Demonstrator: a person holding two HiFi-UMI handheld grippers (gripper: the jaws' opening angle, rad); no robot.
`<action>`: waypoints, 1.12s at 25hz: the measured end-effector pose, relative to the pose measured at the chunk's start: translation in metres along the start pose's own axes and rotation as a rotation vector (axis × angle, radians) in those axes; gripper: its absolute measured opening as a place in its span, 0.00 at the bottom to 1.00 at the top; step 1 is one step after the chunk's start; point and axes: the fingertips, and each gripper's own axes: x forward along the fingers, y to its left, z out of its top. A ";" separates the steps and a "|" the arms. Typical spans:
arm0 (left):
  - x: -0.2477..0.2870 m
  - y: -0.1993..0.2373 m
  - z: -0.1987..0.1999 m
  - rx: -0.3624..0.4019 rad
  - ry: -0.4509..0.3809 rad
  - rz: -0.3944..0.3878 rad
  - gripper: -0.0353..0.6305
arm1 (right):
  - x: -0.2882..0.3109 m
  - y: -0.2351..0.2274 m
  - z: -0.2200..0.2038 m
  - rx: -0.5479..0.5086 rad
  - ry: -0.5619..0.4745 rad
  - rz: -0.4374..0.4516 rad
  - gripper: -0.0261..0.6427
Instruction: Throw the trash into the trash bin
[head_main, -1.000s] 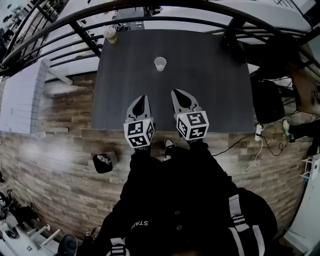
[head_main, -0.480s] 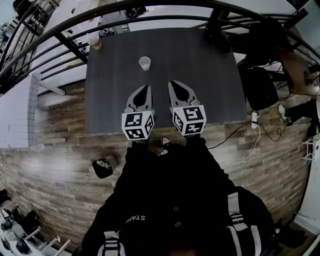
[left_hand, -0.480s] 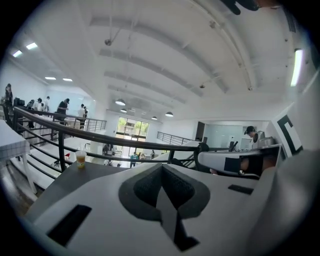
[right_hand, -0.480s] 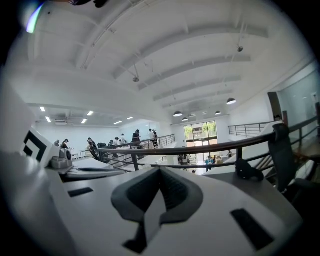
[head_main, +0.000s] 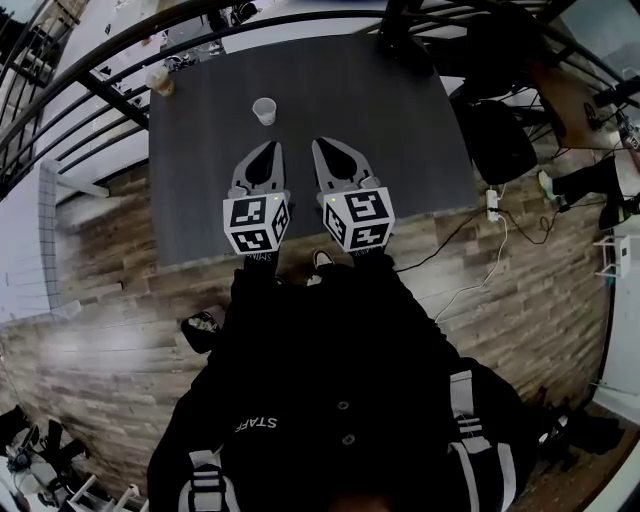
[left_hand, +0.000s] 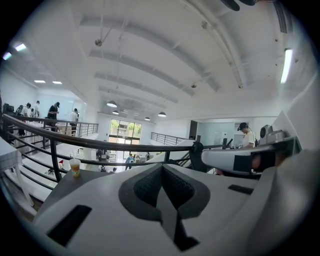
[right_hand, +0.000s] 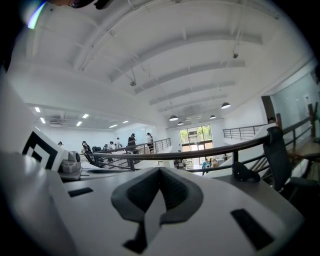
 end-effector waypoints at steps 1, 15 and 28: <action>0.000 0.001 0.003 0.005 -0.009 0.003 0.05 | 0.001 0.001 0.002 -0.004 -0.007 0.001 0.06; 0.003 0.003 0.009 0.022 -0.057 0.038 0.05 | 0.008 0.000 0.001 -0.025 -0.015 0.030 0.06; 0.035 0.035 -0.043 -0.028 0.055 0.098 0.05 | 0.053 -0.021 -0.044 0.030 0.100 0.060 0.06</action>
